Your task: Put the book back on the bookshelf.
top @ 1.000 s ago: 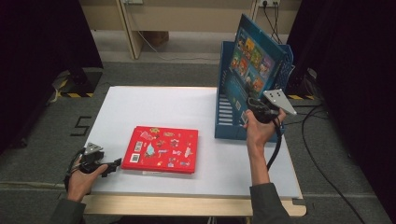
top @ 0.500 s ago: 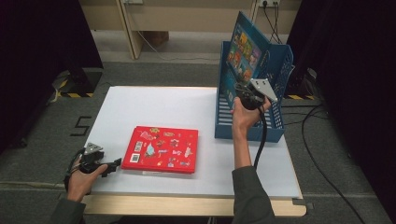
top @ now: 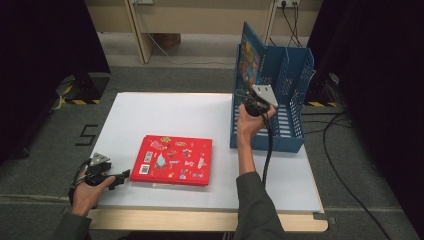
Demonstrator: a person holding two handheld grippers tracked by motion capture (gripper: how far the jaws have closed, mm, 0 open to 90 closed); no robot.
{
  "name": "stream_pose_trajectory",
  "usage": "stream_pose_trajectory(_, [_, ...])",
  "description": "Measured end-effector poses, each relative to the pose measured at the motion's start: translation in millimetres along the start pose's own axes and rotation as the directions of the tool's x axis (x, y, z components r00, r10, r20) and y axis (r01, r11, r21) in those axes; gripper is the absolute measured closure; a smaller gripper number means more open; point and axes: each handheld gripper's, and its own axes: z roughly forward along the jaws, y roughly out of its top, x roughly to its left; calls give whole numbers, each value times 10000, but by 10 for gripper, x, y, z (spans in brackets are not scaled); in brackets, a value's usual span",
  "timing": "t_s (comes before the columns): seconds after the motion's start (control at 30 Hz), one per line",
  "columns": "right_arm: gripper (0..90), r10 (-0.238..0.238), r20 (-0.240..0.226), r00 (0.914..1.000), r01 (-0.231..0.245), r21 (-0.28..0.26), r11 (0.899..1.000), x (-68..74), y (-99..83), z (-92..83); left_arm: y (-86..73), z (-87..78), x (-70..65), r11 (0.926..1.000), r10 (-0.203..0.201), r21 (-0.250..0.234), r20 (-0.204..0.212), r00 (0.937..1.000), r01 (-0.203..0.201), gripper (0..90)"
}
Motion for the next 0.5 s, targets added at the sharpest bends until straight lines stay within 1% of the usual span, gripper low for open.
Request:
stream_pose_trajectory(0.03, [816,28,39,10000,-28,12,10000,19,-21,0,0,0,-1,10000,6,5,2,10000,-6,169])
stream_pose_trajectory(0.07, [816,-81,82,9999,81,-35,10000,38,-44,6,1,1,-2,10000,14,11,-5,10000,-14,168])
stream_pose_trajectory(0.1, [814,-76,106,9999,76,20,10000,67,-65,12,1,2,-2,10000,20,16,-5,10000,-20,168])
stream_pose_trajectory(0.17, [811,-77,157,9998,76,79,9999,80,-78,12,2,3,-4,10000,44,18,-13,10000,-44,167])
stream_pose_trajectory(0.23, [805,31,145,9999,-32,109,9999,103,-96,10,2,4,-6,10000,51,19,-19,10000,-51,166])
stream_pose_trajectory(0.27, [801,12,99,9999,-13,124,9999,113,-106,11,2,4,-6,10000,53,19,-24,10000,-53,166])
stream_pose_trajectory(0.33, [799,-167,62,9998,165,255,9995,128,-128,7,3,6,-9,10000,61,18,-34,10000,-61,166])
stream_pose_trajectory(0.5, [787,-64,33,10000,62,496,9987,121,-204,-7,6,5,-10,9999,82,66,-19,10000,-82,165])
